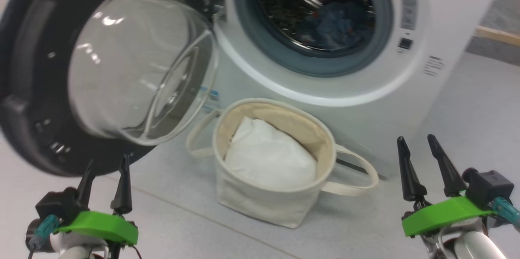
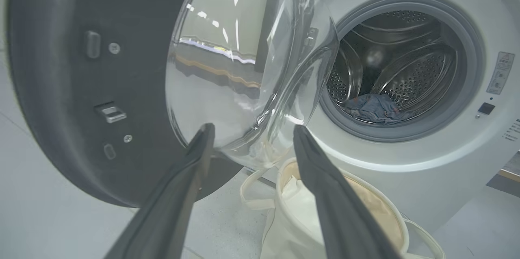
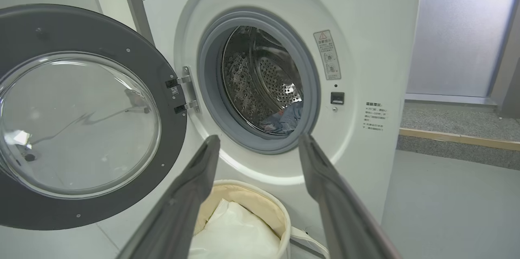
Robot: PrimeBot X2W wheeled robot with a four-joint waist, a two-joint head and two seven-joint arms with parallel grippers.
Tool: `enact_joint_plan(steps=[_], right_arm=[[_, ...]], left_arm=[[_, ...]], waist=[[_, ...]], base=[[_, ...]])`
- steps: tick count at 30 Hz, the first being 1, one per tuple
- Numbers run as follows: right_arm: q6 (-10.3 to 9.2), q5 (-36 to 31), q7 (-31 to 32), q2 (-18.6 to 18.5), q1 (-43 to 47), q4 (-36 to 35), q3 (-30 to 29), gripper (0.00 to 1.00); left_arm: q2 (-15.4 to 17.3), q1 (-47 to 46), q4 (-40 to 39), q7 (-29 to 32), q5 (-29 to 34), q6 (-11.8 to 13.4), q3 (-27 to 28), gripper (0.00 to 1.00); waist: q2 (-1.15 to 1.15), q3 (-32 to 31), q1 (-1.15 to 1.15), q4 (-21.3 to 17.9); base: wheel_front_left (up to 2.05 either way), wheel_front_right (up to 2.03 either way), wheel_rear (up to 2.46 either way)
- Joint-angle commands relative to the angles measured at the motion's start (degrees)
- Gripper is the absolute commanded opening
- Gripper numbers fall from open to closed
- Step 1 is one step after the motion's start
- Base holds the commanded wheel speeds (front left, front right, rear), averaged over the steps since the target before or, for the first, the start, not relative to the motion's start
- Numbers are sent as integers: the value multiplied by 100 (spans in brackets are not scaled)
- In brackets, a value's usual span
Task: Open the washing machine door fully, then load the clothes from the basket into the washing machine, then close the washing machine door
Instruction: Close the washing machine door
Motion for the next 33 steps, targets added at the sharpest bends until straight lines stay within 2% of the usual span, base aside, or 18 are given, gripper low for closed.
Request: enact_joint_plan(steps=[1, 10, 22, 33], right_arm=[[43, 46, -70, -46, -47, -143, 89, 100], [43, 33, -70, -24, -58, -137, 107, 100], [43, 119, -70, -114, -496, 3, 478, 100], [43, 190, -70, -62, -535, 15, 529, 100]], left_arm=[[61, -212, -218, -27, 59, 25, 218, 100], [-48, -209, -288, -27, 208, -28, 474, 100], [-168, -94, -530, -27, 243, -78, 831, 100], [-214, -76, -571, -27, 321, -111, 889, 100]], waist=[[0, -9, 0, 253], [0, 38, 0, 800], [0, 238, 0, 940], [0, 205, 0, 913]], base=[[0, 0, 0], [0, 0, 0], [0, 0, 0], [0, 0, 0]])
